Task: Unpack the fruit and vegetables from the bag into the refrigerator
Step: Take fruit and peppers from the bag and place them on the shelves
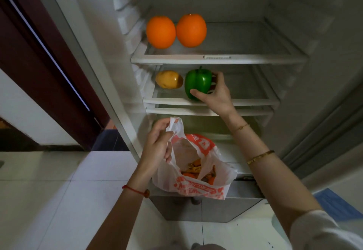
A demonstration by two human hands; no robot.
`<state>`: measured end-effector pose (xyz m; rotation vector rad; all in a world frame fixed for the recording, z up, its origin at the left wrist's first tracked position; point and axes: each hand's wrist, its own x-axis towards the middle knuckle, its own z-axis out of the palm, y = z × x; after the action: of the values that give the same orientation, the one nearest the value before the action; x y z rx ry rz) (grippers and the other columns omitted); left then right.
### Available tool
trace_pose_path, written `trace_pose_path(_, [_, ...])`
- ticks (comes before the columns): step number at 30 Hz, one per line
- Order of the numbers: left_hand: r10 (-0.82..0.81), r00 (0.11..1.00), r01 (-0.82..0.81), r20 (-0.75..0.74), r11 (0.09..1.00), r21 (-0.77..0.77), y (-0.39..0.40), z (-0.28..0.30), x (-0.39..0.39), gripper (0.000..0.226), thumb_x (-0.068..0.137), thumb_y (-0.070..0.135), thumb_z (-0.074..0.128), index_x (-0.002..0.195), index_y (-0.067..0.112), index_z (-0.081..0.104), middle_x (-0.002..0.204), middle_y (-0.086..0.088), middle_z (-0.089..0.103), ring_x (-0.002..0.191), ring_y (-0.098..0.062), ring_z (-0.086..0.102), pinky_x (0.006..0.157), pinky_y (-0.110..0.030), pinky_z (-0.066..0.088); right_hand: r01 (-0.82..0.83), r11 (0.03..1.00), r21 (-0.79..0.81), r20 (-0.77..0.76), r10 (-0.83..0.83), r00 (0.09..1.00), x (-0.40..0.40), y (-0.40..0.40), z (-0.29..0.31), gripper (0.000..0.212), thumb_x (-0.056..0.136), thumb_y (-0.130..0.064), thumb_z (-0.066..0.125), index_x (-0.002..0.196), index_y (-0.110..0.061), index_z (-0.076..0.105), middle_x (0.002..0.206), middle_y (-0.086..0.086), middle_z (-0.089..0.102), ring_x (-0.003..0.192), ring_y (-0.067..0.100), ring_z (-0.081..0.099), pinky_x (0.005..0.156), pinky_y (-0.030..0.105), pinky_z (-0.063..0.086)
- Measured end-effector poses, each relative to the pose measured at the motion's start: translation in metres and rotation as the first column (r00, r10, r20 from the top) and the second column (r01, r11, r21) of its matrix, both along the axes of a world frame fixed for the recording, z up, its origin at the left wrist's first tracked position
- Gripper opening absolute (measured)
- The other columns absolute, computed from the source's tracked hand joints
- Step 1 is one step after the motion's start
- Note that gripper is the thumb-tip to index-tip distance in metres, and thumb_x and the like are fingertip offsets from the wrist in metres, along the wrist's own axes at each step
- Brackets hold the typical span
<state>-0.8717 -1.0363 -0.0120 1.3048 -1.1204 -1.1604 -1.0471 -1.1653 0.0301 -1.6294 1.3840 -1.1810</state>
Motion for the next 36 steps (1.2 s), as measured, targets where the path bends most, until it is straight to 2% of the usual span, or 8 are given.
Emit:
trace_pose_path(3, [-0.001,1.0,0.001,-0.001,1.0,0.002,-0.001,0.0,0.0,0.028,0.097,0.002,0.044,0.118,0.017,0.055,0.104,-0.006,0.064,0.034,-0.012,0.036,0.034,-0.022,0.031,0.006,0.999,-0.043,-0.007,-0.007,1.0,0.006,-0.016,-0.006,0.077,0.073,-0.017,0.084,0.134,-0.011,0.036,0.131,0.002,0.052,0.116,0.017,0.053,0.084,0.014,0.048])
trace_pose_path(8, [-0.014,1.0,0.014,-0.012,1.0,-0.001,-0.002,0.001,0.002,0.03,0.097,0.001,0.043,0.118,0.019,0.055,0.093,0.002,0.066,0.034,-0.011,0.035,0.033,-0.021,0.032,0.037,0.997,-0.067,-0.038,-0.04,0.999,0.012,-0.038,-0.014,0.083,0.073,-0.014,0.083,0.139,-0.01,0.032,0.14,0.009,0.047,0.129,0.025,0.048,0.107,0.042,0.046])
trace_pose_path(17, [-0.03,0.998,0.031,0.05,0.999,-0.017,0.007,0.0,0.007,0.035,0.097,-0.003,0.039,0.116,0.019,0.057,0.098,-0.004,0.066,0.033,-0.011,0.035,0.033,-0.022,0.032,0.044,0.999,-0.015,-0.02,-0.045,0.999,0.008,-0.021,-0.016,0.094,0.076,-0.023,0.083,0.148,-0.009,0.024,0.148,0.009,0.039,0.137,0.021,0.038,0.112,0.031,0.037])
trace_pose_path(23, [-0.033,0.998,0.035,0.05,0.998,-0.043,0.017,-0.003,0.012,0.034,0.098,-0.004,0.037,0.122,0.013,0.055,0.06,0.004,0.06,0.031,-0.01,0.034,0.032,-0.021,0.032,0.171,0.959,-0.224,-0.05,-0.186,0.981,-0.003,0.037,-0.029,0.016,0.087,-0.02,0.068,0.097,-0.012,0.06,0.095,0.002,0.061,0.087,0.016,0.06,0.078,0.029,0.051])
trace_pose_path(26, [-0.032,0.998,0.035,0.062,0.998,-0.06,0.027,-0.003,0.012,0.033,0.099,-0.003,0.037,0.123,0.011,0.053,0.052,0.004,0.057,0.032,-0.012,0.034,0.033,-0.022,0.033,-0.135,0.991,-0.025,-0.113,0.131,0.985,-0.01,0.068,-0.046,0.021,0.093,-0.01,0.056,0.075,-0.01,0.067,0.072,0.009,0.067,0.066,0.025,0.064,0.064,0.039,0.054])
trace_pose_path(29, [-0.04,0.998,0.042,0.042,0.997,-0.063,0.035,-0.006,0.011,0.033,0.097,-0.004,0.037,0.119,0.012,0.055,0.06,0.002,0.059,0.031,-0.011,0.032,0.033,-0.022,0.032,-0.401,0.853,0.335,-0.303,0.5,0.811,-0.005,0.089,-0.08,0.017,0.094,-0.012,0.06,0.082,-0.014,0.073,0.083,0.008,0.074,0.076,0.021,0.07,0.075,0.037,0.059])
trace_pose_path(32, [-0.046,0.998,0.048,0.039,0.997,-0.067,0.042,-0.008,0.01,0.03,0.097,0.0,0.039,0.117,0.015,0.056,0.062,-0.001,0.057,0.032,-0.011,0.033,0.034,-0.022,0.032,-0.391,0.785,0.481,-0.417,0.597,0.685,0.006,0.099,-0.112,0.024,0.093,-0.016,0.062,0.116,-0.007,0.066,0.116,0.006,0.067,0.106,0.022,0.063,0.097,0.039,0.051])
trace_pose_path(36, [-0.043,0.998,0.047,0.052,0.996,-0.073,0.048,-0.008,0.011,0.029,0.094,0.011,0.042,0.121,0.012,0.054,0.058,-0.007,0.054,0.032,-0.01,0.034,0.036,-0.021,0.033,-0.298,0.728,0.617,-0.436,0.632,0.641,0.015,0.102,-0.153,0.069,0.085,-0.055,0.059,0.142,-0.022,0.038,0.133,0.001,0.049,0.122,0.025,0.05,0.093,0.039,0.049])
